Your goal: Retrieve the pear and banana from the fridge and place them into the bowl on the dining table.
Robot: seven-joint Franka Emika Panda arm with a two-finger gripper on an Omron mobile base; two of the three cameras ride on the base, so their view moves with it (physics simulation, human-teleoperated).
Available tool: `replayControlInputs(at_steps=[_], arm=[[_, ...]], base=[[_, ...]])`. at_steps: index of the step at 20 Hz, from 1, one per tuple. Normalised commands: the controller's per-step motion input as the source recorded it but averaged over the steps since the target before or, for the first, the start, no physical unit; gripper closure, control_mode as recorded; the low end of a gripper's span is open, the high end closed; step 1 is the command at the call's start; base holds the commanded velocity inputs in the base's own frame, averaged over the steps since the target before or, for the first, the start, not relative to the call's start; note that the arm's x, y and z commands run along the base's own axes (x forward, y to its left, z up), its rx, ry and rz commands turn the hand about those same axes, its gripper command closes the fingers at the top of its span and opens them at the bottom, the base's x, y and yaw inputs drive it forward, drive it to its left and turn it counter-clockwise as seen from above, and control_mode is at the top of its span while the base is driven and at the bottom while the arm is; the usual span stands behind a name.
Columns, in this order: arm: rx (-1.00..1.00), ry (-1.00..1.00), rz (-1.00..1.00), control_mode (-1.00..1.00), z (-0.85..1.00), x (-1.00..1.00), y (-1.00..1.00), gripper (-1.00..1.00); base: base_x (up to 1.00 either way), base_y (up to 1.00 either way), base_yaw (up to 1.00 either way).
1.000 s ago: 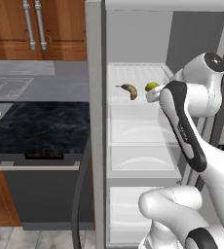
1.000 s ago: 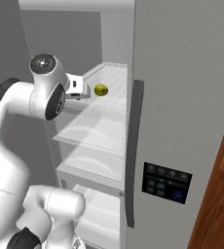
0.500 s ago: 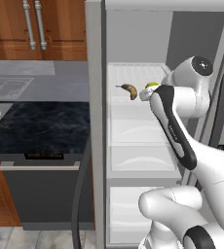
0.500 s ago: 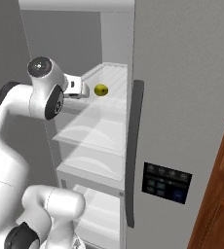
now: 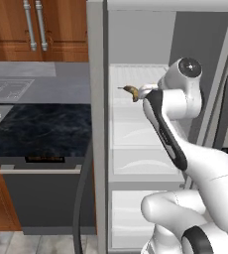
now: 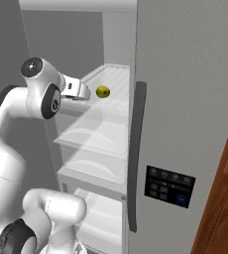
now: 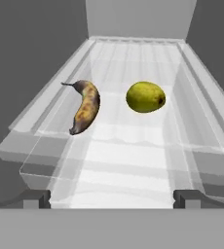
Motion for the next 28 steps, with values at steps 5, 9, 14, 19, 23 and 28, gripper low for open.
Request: replayControlInputs(at_steps=[5,9,14,19,23,28], arm=[[0.06,0.0,-0.06,-1.0,0.0,0.35,0.0,-1.0],[0.07,0.0,0.0,-1.0,0.0,0.41,0.0,-1.0],[0.06,0.02,0.0,-1.0,-0.02,0.47,0.0,-1.0],[0.03,0.02,0.0,-1.0,-0.14,0.42,0.0,-1.0],[0.0,0.01,0.0,-1.0,-0.2,0.38,0.0,-1.0],[0.0,0.01,0.0,-1.0,-0.24,0.33,0.0,-1.0]], base=[[0.0,0.0,0.0],[0.0,0.0,0.0],[0.0,0.0,0.0],[0.0,0.0,0.0],[0.0,0.0,0.0],[0.0,0.0,0.0]])
